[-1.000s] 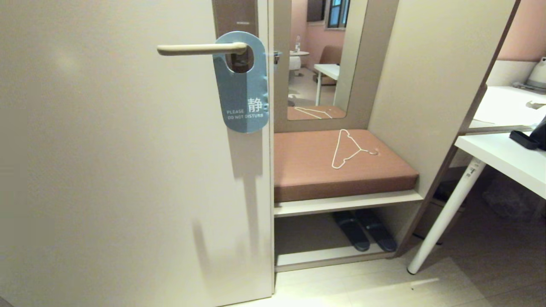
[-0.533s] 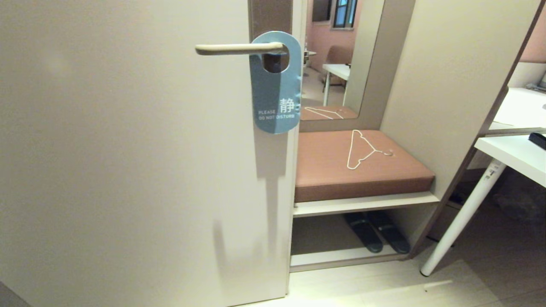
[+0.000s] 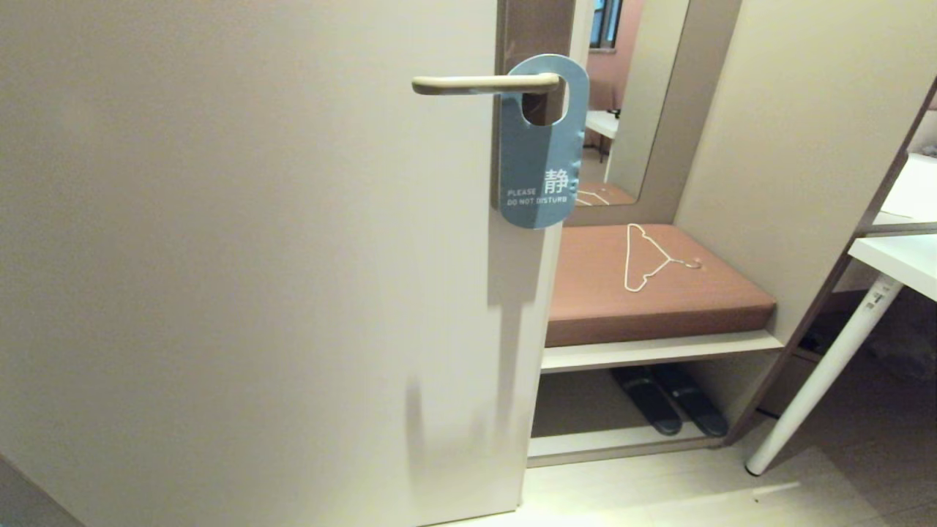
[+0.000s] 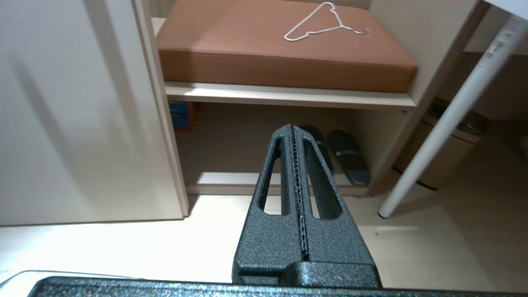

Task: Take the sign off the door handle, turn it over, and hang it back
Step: Take down the sign

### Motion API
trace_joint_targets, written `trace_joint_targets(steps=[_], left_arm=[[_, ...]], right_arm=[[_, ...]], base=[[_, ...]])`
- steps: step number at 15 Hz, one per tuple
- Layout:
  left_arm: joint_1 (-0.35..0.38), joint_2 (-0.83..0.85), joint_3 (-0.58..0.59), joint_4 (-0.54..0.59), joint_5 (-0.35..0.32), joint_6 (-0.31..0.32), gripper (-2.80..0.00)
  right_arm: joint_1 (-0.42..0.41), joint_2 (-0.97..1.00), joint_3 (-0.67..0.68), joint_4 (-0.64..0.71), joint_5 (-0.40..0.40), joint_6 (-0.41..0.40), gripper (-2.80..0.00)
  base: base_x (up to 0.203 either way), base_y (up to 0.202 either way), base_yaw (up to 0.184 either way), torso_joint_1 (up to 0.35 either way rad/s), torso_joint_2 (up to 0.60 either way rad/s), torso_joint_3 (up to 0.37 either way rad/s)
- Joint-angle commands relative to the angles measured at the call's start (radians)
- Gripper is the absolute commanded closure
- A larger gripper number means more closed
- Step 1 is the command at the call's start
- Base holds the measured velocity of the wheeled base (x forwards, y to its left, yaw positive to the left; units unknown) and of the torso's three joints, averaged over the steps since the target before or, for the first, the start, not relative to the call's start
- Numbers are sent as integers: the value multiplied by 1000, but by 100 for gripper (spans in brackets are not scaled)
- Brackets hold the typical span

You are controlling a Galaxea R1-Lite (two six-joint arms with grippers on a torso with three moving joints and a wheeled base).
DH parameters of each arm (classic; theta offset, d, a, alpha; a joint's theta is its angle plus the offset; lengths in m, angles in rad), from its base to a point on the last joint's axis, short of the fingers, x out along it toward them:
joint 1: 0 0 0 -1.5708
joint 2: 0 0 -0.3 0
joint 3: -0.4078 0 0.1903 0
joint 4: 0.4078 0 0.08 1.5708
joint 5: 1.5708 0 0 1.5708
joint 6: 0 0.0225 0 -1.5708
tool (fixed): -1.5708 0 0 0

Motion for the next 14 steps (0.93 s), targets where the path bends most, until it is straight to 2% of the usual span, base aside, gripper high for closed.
trace_joint_targets(steps=[1,14], left_arm=[[0,0,-1,0,1,0,0],[0,0,-1,0,1,0,0]], right_arm=[[0,0,0,1,1,0,0],[0,0,0,1,2,-4,0]], base=[[0,0,0,0,0,0],[0,0,0,0,0,0]])
